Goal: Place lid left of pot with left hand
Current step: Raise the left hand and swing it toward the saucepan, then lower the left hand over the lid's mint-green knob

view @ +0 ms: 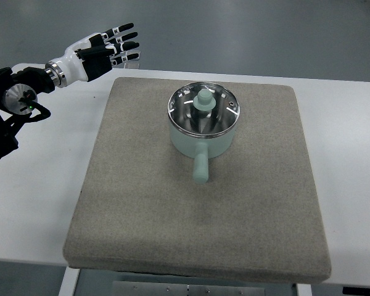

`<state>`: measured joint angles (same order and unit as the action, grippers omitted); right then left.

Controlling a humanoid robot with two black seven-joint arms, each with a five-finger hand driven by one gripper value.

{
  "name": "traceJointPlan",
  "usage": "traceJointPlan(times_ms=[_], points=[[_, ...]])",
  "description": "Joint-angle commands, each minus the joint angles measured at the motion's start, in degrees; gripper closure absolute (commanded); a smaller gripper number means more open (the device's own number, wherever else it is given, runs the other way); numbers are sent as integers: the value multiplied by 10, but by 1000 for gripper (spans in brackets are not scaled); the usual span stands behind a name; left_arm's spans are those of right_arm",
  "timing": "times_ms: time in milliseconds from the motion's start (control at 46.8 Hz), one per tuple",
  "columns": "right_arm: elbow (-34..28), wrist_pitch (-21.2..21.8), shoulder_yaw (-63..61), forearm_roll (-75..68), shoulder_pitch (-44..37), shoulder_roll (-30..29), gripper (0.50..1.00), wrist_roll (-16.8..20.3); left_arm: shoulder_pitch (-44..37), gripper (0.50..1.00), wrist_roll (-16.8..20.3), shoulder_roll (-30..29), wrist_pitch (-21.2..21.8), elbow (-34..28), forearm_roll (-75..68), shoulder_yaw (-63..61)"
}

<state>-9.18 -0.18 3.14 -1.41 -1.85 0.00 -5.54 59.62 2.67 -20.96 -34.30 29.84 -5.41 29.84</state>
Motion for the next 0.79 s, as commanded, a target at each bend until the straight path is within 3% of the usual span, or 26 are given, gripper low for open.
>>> traceJointPlan(times_ms=[0, 171, 363, 599, 770], points=[[0, 0, 0, 0, 0, 0, 576, 0, 7, 506, 16, -4, -7, 0, -50, -1], [0, 0, -1, 0, 0, 0, 576, 0, 46, 506, 52, -20, -7, 7, -210, -13], [0, 0, 0, 0, 0, 0, 576, 0, 86, 506, 56, -22, -7, 32, -378, -28], [0, 0, 0, 0, 0, 0, 576, 0, 149, 506, 57, -24, -7, 68, -500, -92], [0, 0, 0, 0, 0, 0, 576, 0, 182, 506, 59, -24, -7, 100, -514, -138]])
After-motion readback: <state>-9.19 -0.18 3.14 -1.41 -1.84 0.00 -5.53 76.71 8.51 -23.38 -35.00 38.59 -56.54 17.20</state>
